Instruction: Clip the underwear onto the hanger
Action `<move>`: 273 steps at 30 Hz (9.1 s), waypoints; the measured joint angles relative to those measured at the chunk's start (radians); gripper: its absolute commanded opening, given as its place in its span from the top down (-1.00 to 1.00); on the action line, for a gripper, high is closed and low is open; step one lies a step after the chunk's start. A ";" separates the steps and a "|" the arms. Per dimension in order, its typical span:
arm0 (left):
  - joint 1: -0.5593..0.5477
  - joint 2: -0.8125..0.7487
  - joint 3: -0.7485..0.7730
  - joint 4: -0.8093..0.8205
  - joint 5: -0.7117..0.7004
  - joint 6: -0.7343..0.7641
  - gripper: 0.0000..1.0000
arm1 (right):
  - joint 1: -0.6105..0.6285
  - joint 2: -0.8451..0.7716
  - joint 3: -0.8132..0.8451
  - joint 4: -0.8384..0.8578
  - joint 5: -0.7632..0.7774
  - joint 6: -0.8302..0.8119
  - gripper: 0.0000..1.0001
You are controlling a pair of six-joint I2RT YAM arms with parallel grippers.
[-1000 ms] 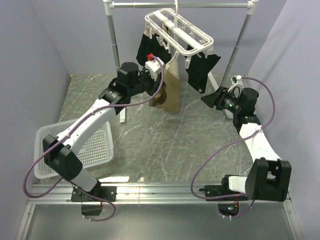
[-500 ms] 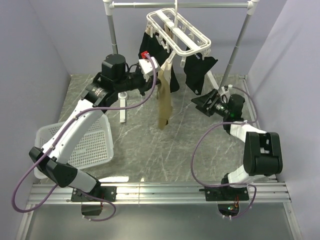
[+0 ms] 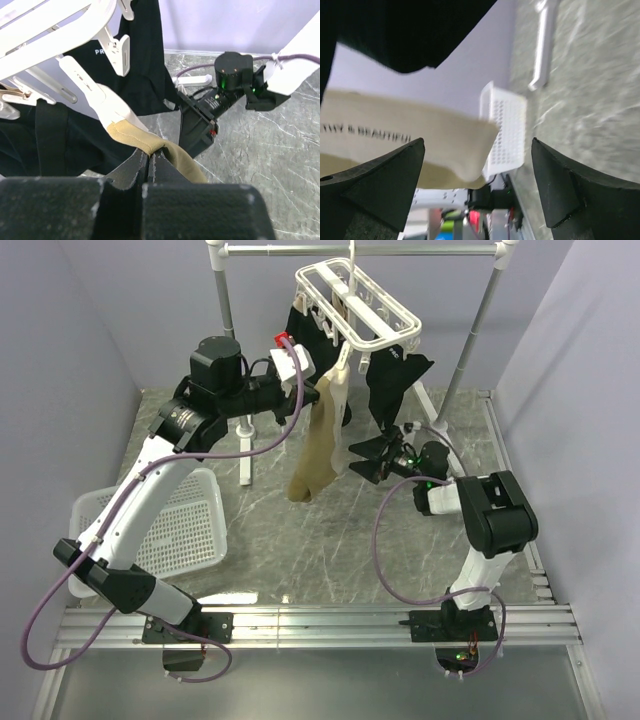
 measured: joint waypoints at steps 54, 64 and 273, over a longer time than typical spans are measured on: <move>0.036 0.010 -0.439 0.193 -0.375 -0.581 0.15 | -0.220 -0.740 -0.082 -0.552 -0.190 -0.488 1.00; -0.053 0.053 -0.529 0.457 -0.125 -0.646 0.80 | -0.214 -0.788 0.053 -0.901 -0.189 -0.865 1.00; -0.051 0.266 -0.157 0.882 -0.069 -0.432 -0.39 | -0.006 -0.298 0.632 -0.692 -0.072 -1.249 -0.14</move>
